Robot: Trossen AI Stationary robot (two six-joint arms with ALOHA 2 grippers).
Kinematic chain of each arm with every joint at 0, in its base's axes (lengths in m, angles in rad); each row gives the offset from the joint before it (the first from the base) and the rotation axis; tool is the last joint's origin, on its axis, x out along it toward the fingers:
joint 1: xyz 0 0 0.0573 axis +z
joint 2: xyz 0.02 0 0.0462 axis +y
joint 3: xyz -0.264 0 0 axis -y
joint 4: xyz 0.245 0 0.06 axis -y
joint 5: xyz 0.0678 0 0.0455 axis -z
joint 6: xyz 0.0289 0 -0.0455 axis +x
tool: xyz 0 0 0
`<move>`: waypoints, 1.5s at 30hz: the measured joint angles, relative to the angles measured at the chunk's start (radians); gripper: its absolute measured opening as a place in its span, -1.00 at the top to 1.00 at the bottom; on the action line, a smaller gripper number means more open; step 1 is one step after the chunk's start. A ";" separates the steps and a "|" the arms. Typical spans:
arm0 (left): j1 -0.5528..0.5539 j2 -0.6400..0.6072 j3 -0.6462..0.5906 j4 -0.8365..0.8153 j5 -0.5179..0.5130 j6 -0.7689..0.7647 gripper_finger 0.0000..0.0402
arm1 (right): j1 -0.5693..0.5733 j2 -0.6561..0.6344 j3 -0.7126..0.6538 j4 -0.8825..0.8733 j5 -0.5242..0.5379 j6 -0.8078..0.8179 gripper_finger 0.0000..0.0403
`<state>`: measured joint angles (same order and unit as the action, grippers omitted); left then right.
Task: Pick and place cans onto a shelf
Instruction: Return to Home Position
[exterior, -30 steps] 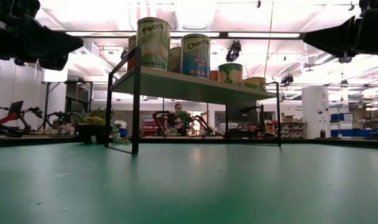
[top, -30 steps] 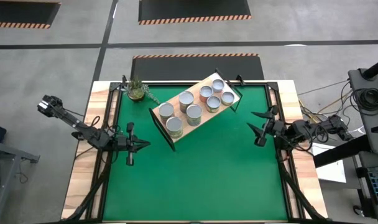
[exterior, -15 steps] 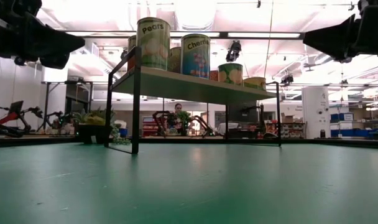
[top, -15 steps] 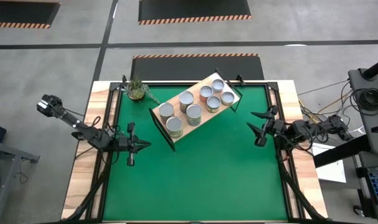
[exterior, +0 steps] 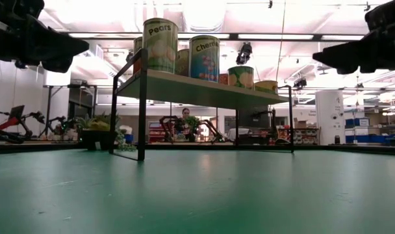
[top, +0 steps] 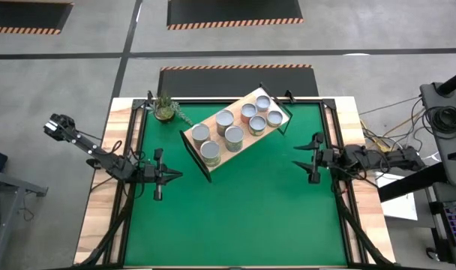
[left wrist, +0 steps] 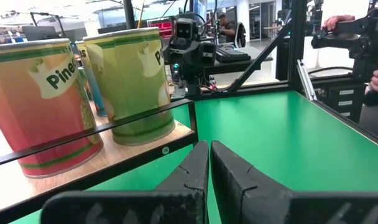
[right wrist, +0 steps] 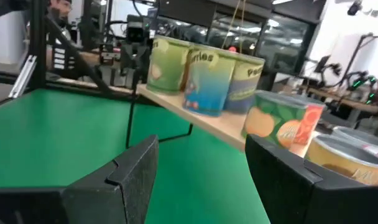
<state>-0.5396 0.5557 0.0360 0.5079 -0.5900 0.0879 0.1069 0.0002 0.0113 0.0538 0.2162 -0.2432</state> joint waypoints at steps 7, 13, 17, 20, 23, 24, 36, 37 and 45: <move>0.000 0.014 0.001 0.000 -0.001 0.000 1.00 | -0.049 0.000 0.000 -0.014 -0.028 0.045 -0.13; 0.000 0.027 0.001 0.001 -0.001 0.000 1.00 | -0.048 0.000 0.000 -0.011 -0.034 0.054 -0.13; 0.000 0.036 0.001 0.000 -0.001 0.000 1.00 | -0.048 0.002 -0.001 -0.008 -0.033 0.099 -0.13; 0.000 0.044 0.001 0.000 -0.001 0.000 1.00 | -0.049 0.014 -0.001 -0.006 -0.033 0.113 -0.13; 0.000 0.051 0.001 0.001 -0.002 0.000 1.00 | -0.048 0.022 -0.001 -0.005 -0.033 0.113 -0.13; 0.000 0.054 0.001 0.000 -0.002 0.000 1.00 | -0.049 0.025 -0.001 -0.005 -0.033 0.113 -0.13; 0.000 0.093 0.001 0.000 -0.002 0.000 1.00 | -0.048 0.028 0.001 -0.004 -0.033 0.113 -0.13; 0.000 0.097 0.001 0.000 -0.002 0.000 1.00 | -0.048 0.028 0.001 -0.004 -0.033 0.113 -0.13; 0.000 0.122 0.001 0.001 -0.002 0.000 1.00 | -0.048 0.028 0.001 -0.003 -0.033 0.113 -0.13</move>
<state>-0.5395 0.6778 0.0368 0.5086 -0.5919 0.0879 0.0586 0.0284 0.0124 0.0504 0.1833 -0.1303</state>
